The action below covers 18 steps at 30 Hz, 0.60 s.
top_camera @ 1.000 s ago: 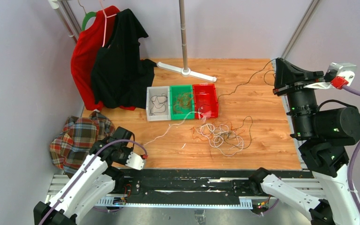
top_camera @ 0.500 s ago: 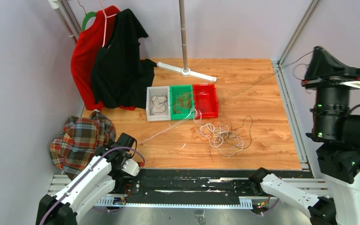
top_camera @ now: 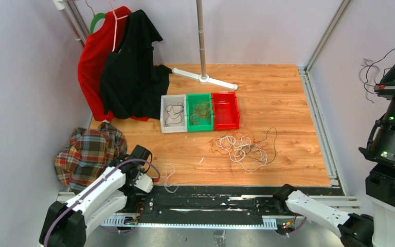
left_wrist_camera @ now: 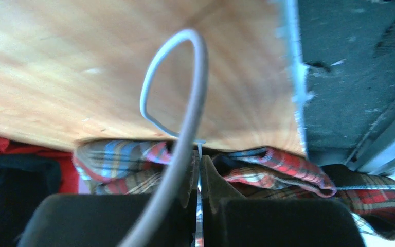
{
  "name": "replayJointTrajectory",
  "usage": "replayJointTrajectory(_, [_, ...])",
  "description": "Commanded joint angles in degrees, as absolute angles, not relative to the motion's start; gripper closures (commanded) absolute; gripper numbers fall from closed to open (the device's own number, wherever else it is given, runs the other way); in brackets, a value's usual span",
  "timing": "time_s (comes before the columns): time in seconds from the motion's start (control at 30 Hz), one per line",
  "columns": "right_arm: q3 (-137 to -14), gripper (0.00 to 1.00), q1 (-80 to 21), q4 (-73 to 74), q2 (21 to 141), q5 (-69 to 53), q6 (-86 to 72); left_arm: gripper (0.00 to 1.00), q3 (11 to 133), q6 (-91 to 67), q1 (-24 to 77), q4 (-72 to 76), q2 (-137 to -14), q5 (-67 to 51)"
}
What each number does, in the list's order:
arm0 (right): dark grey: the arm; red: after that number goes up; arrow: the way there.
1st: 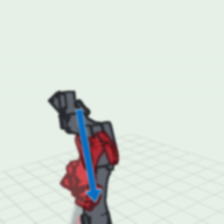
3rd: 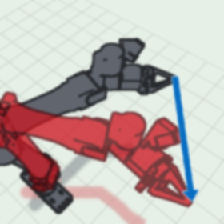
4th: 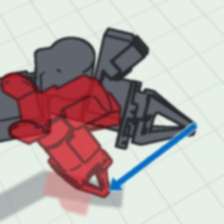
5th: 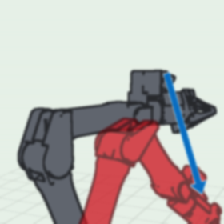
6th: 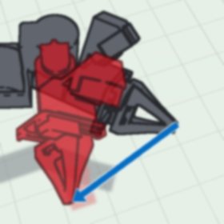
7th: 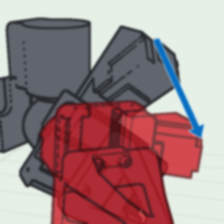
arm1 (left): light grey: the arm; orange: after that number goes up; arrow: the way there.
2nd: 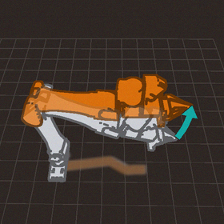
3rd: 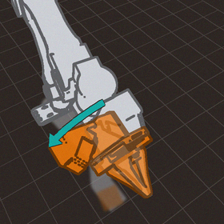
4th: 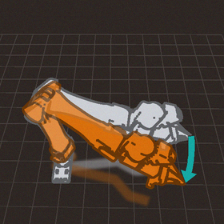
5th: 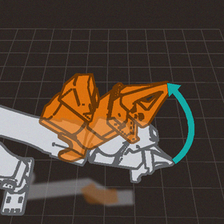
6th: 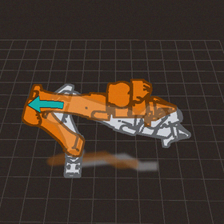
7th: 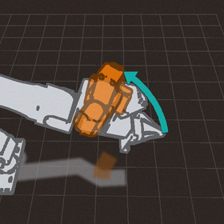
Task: Untangle the cables
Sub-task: Place the cable in the bin.
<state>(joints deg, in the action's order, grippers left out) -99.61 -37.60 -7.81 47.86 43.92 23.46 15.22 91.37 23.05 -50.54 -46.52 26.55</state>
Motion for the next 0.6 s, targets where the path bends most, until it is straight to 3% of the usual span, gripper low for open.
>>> replayJointTrajectory(0.0, [-104.4,0.99,-41.6,1.8,50.8,39.1,22.1,0.99,22.9,86.1,22.9,-47.6,-46.8,19.5])
replayJointTrajectory(0.3, [-93.4,0.99,-41.9,5.9,58.2,20.7,3.5,0.99,53.7,63.0,22.9,-54.8,-46.0,-6.0])
replayJointTrajectory(0.57, [-89.7,1.00,-41.9,-2.8,71.1,5.8,-7.3,0.99,70.0,54.6,22.9,-59.1,-43.2,-16.8])
